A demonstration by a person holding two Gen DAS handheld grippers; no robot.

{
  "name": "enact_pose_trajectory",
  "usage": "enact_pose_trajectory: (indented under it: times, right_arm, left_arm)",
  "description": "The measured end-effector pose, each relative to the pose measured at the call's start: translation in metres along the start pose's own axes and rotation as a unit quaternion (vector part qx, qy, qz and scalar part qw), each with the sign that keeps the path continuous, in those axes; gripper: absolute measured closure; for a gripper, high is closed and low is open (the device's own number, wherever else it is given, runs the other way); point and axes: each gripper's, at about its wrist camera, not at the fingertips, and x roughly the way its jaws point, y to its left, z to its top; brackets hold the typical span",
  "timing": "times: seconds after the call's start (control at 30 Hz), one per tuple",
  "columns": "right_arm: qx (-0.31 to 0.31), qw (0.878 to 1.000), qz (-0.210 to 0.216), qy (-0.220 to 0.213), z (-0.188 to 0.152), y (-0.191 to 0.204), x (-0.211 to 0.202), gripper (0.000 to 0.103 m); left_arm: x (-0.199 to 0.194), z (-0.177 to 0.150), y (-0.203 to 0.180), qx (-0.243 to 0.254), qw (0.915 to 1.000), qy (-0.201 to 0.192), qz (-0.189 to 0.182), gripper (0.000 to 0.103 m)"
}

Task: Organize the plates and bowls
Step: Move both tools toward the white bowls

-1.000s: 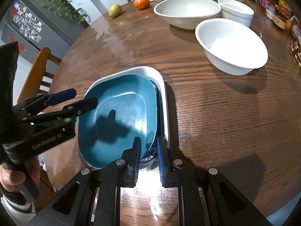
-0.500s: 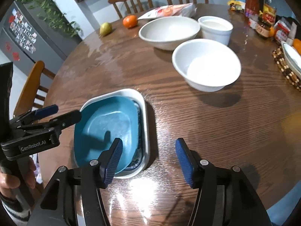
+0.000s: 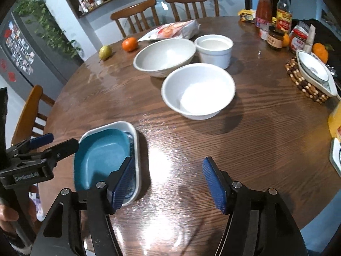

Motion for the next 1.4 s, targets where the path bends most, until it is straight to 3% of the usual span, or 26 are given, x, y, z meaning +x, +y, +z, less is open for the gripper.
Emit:
enact_pose_trajectory:
  times: [0.47, 0.8, 1.1, 1.4]
  right_arm:
    - [0.024, 1.000, -0.004, -0.008, 0.013, -0.047, -0.014, 0.033]
    - [0.034, 0.999, -0.016, -0.005, 0.029, -0.081, -0.018, 0.033]
    - [0.049, 0.999, -0.007, 0.009, 0.045, -0.103, -0.005, 0.033]
    - [0.049, 0.999, 0.010, 0.003, 0.075, -0.108, 0.020, 0.033]
  left_arm:
    - [0.009, 0.022, -0.059, 0.023, 0.9993, -0.007, -0.028, 0.001]
    - [0.026, 0.041, -0.083, 0.006, 0.9990, 0.000, -0.044, 0.001]
    - [0.051, 0.059, -0.093, -0.024, 0.9988, 0.015, -0.041, 0.001]
    - [0.079, 0.082, -0.102, -0.016, 0.9996, 0.018, -0.013, 0.003]
